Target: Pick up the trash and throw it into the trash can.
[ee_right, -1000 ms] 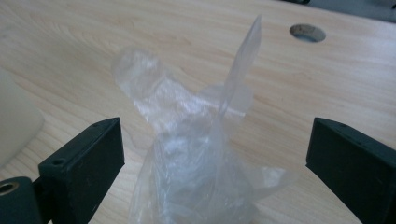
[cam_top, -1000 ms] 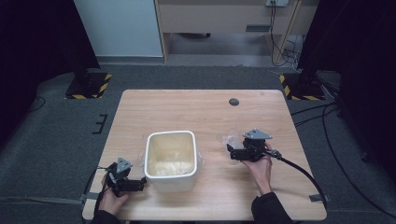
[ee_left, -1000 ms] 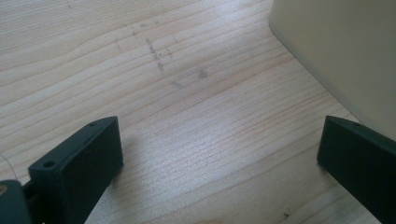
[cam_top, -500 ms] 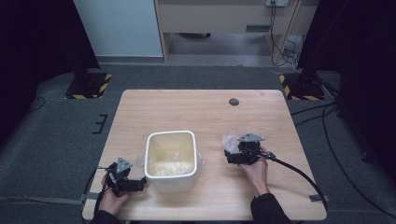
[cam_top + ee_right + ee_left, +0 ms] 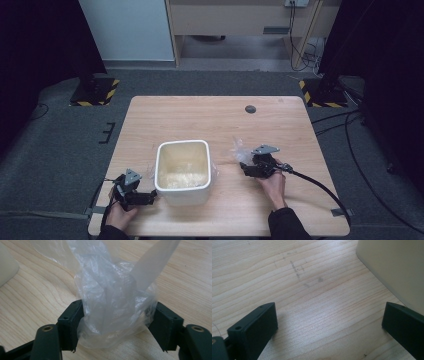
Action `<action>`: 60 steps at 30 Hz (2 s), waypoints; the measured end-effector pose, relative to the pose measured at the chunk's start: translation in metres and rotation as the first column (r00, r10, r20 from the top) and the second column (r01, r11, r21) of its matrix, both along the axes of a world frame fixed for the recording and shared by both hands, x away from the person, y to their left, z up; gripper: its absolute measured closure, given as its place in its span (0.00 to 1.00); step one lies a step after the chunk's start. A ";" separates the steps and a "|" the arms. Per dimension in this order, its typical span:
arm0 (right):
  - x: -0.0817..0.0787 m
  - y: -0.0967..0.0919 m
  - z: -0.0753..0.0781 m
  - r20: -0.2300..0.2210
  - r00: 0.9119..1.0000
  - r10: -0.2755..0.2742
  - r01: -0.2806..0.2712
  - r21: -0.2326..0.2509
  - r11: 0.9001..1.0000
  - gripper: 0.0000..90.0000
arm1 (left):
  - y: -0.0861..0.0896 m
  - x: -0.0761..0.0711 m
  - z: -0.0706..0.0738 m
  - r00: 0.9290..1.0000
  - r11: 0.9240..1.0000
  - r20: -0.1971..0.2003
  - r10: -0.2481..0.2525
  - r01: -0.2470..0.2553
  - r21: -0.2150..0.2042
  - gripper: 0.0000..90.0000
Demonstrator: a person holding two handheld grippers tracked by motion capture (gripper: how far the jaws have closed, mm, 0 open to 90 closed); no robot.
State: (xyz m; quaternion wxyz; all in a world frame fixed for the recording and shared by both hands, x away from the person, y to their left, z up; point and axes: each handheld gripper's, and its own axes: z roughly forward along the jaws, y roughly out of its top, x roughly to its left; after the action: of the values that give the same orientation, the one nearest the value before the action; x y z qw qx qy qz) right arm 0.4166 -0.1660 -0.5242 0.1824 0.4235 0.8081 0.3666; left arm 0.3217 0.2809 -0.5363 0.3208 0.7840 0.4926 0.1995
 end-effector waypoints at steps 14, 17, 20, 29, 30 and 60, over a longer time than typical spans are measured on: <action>-0.008 -0.011 0.035 0.104 0.995 -0.004 -0.010 0.130 0.991 0.45 | 0.000 0.000 0.000 1.000 1.000 0.000 0.000 0.000 0.000 0.00; -0.011 -0.018 0.047 0.145 0.989 -0.014 -0.009 0.160 0.987 0.45 | 0.000 0.000 0.000 1.000 1.000 0.000 0.000 0.000 0.000 0.00; -0.014 -0.024 0.058 0.174 0.984 -0.029 -0.004 0.187 0.982 0.45 | 0.000 0.000 0.000 1.000 1.000 0.000 0.000 0.000 0.000 0.00; -0.023 -0.037 0.087 0.252 0.966 -0.062 -0.006 0.261 0.965 0.44 | 0.000 0.000 0.000 1.000 1.000 0.000 0.000 0.000 0.000 0.00; -0.024 -0.038 0.089 0.259 0.964 -0.062 -0.009 0.262 0.965 0.44 | 0.000 0.000 0.000 1.000 1.000 0.000 0.000 0.000 0.000 0.00; -0.051 -0.012 0.139 0.395 0.918 0.034 -0.155 0.279 0.948 0.44 | 0.000 0.000 0.000 1.000 1.000 0.000 0.000 0.000 0.000 0.00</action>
State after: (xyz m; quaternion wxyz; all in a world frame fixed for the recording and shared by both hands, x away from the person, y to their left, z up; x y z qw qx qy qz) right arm 0.3652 -0.1779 -0.3852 0.2521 0.3263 0.7098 0.5711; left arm 0.3217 0.2809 -0.5363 0.3209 0.7840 0.4926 0.1996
